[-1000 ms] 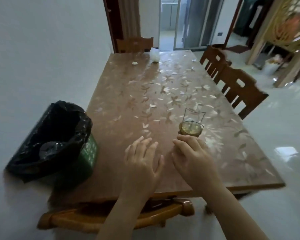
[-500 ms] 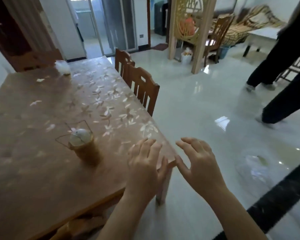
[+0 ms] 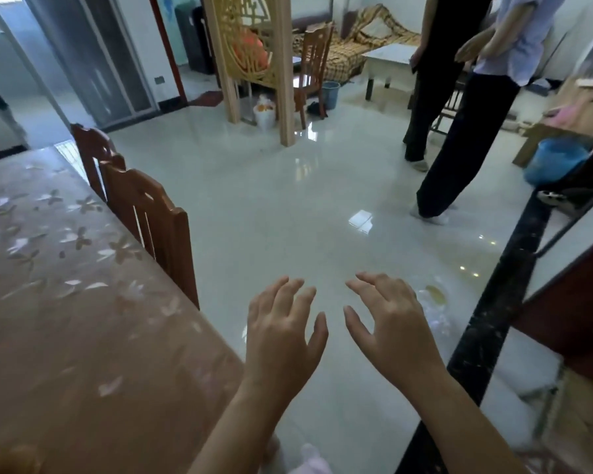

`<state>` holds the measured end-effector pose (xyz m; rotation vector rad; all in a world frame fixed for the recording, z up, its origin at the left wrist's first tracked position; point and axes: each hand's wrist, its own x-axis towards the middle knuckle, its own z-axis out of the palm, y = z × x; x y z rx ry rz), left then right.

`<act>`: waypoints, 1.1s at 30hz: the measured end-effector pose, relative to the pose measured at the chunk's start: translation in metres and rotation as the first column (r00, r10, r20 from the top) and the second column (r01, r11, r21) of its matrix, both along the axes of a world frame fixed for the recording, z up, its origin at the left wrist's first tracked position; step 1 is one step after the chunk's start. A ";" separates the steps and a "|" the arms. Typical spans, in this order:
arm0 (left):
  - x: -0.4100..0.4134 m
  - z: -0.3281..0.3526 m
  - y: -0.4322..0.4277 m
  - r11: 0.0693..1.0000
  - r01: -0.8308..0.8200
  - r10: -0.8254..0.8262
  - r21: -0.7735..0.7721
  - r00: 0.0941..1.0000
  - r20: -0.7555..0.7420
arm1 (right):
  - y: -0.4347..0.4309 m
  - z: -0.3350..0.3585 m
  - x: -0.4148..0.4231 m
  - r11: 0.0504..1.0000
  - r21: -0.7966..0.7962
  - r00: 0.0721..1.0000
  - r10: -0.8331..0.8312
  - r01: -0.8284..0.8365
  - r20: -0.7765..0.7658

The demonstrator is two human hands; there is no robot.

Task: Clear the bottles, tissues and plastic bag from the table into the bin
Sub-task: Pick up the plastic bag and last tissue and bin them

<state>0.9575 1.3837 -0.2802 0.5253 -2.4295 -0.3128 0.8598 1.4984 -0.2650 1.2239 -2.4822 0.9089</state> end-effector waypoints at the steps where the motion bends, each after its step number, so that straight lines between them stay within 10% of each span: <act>1: -0.012 -0.001 -0.006 1.000 0.003 -0.003 0.001 1.000 -0.004 | -0.006 0.002 -0.010 1.000 0.007 1.000 -0.007 0.007 -0.004; 33: -0.352 0.013 -0.248 0.890 -0.454 0.452 0.032 0.891 0.049 | -0.304 0.018 -0.395 0.892 0.017 0.892 0.452 -0.451 -0.026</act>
